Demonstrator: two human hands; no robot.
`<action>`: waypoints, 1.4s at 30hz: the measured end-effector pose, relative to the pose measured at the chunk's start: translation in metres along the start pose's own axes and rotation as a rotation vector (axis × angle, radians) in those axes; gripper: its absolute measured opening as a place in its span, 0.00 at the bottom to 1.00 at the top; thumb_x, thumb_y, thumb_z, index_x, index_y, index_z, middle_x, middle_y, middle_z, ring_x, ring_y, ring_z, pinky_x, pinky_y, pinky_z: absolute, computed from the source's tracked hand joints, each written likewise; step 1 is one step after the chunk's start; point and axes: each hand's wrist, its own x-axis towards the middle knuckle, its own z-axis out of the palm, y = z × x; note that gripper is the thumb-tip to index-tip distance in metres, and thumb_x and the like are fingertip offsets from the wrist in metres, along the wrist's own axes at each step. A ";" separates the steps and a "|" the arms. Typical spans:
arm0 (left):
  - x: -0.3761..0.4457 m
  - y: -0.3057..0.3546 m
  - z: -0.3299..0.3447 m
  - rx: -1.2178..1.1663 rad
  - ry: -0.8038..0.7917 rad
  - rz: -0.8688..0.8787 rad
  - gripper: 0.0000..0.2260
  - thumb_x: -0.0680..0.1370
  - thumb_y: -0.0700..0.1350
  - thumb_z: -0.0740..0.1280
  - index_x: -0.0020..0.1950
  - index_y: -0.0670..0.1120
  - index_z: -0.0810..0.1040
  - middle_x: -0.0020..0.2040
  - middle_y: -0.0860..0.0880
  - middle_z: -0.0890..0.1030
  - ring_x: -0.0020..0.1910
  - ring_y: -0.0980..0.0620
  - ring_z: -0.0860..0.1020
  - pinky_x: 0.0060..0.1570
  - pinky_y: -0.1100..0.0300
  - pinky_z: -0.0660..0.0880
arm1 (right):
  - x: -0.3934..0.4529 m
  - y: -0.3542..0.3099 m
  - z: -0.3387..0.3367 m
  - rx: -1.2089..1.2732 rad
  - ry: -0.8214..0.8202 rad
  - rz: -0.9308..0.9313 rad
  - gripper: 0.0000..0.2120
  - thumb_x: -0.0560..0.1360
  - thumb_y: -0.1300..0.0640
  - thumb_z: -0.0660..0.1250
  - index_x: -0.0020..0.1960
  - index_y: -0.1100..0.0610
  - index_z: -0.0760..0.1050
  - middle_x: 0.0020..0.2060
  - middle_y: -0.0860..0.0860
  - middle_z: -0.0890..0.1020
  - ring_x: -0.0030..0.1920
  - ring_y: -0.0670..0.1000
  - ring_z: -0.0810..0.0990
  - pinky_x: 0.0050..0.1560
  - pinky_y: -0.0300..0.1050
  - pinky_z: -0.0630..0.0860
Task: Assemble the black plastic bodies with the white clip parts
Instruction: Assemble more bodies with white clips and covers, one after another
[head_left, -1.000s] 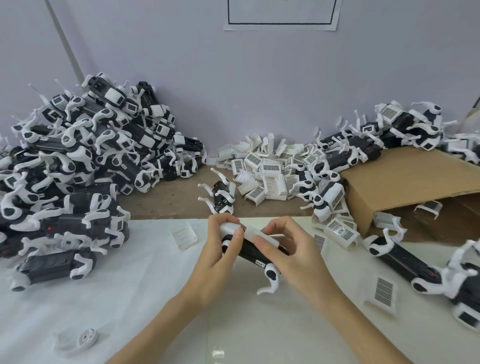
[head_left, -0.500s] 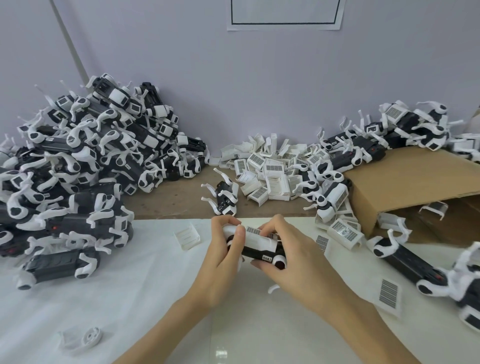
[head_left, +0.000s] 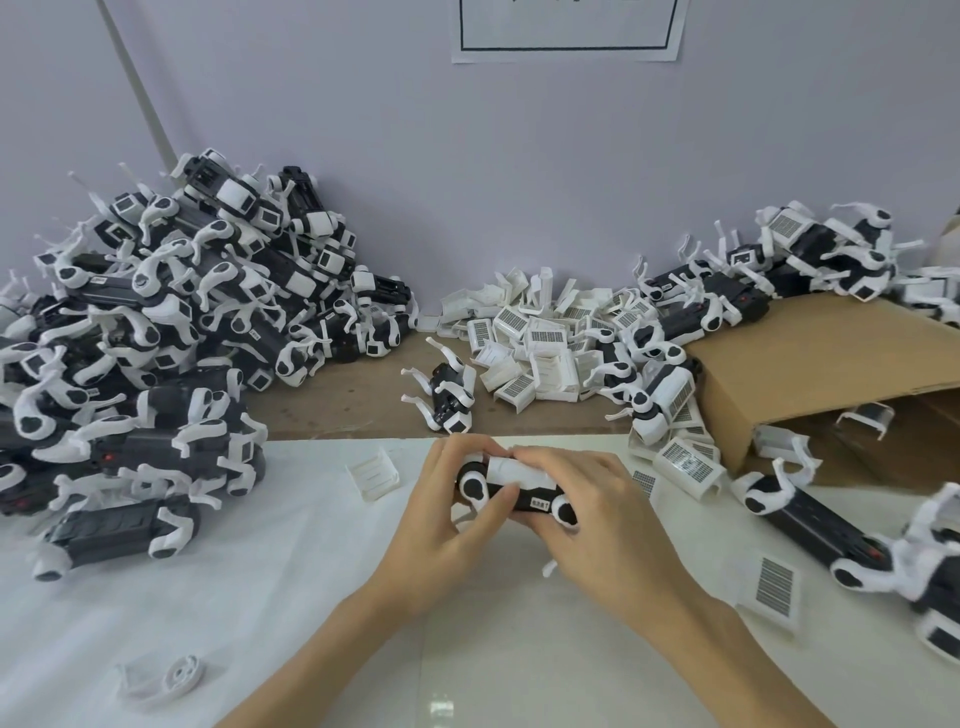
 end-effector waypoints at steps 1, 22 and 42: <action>0.000 0.000 0.000 0.008 -0.002 0.009 0.11 0.82 0.49 0.69 0.63 0.54 0.75 0.57 0.50 0.79 0.58 0.46 0.79 0.58 0.52 0.76 | -0.002 0.003 -0.003 0.158 -0.107 0.083 0.21 0.76 0.50 0.77 0.66 0.45 0.77 0.57 0.40 0.83 0.57 0.43 0.77 0.56 0.46 0.80; 0.006 -0.008 -0.014 0.113 -0.057 0.028 0.22 0.81 0.49 0.75 0.71 0.56 0.70 0.64 0.56 0.81 0.69 0.49 0.77 0.70 0.47 0.73 | 0.000 0.011 0.002 0.051 -0.032 0.010 0.18 0.76 0.39 0.72 0.59 0.50 0.81 0.51 0.38 0.81 0.55 0.41 0.77 0.68 0.51 0.64; 0.013 -0.006 -0.007 -0.165 0.163 -0.269 0.06 0.83 0.57 0.69 0.58 0.59 0.82 0.47 0.50 0.85 0.50 0.44 0.84 0.49 0.48 0.81 | -0.004 0.000 0.008 -0.056 -0.083 -0.020 0.30 0.74 0.53 0.78 0.73 0.48 0.71 0.70 0.45 0.74 0.69 0.50 0.74 0.64 0.49 0.73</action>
